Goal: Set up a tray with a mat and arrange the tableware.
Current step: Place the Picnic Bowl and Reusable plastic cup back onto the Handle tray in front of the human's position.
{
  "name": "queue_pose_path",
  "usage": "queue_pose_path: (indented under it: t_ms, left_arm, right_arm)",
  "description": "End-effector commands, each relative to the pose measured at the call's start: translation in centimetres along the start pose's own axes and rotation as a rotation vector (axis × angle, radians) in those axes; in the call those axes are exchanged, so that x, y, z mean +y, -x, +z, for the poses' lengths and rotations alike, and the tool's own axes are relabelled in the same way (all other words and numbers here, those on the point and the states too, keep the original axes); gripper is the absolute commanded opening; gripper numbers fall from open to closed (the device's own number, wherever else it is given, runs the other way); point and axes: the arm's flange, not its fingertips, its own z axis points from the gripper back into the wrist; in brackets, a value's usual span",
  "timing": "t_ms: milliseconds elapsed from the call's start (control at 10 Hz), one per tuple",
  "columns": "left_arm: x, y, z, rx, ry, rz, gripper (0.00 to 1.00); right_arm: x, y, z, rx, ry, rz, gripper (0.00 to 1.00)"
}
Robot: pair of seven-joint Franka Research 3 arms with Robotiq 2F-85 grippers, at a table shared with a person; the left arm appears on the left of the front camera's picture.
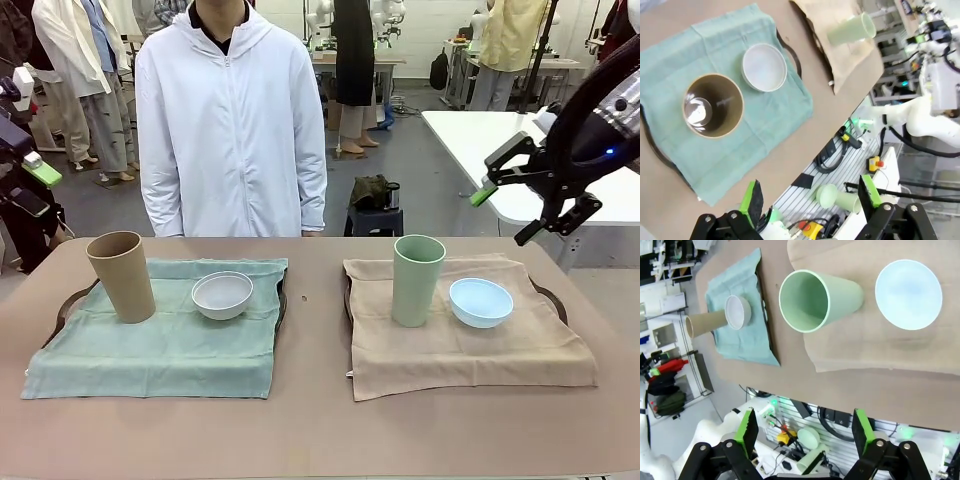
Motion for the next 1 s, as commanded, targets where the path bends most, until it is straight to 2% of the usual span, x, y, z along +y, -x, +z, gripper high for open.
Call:
queue_pose_path:
  t_ms: [0, 200, 300, 700, 900]
  left_arm:
    - [1.3, 1.2, 2.4, -0.080, 0.133, 0.097, 1.00]
    - [3.4, 3.1, 4.0, -0.155, 0.166, 0.159, 1.00]
    - [4.7, 4.1, 4.7, -0.155, 0.194, 0.183, 1.00]
    - [11.8, 7.0, 8.2, -0.180, 0.373, 0.310, 1.00]
    - [12.9, 7.0, 8.6, -0.179, 0.415, 0.246, 1.00]
  right_arm:
    - [-3.9, -1.1, 4.0, 0.079, -0.130, 0.079, 0.97]
    - [-9.1, -1.6, 8.8, 0.058, -0.233, 0.122, 0.97]
    - [-11.2, -1.6, 10.0, 0.045, -0.261, 0.127, 0.97]
    - [-19.5, -2.2, 11.3, 0.011, -0.433, 0.031, 0.97]
    - [-22.5, -2.3, 10.3, 0.026, -0.511, -0.022, 0.97]
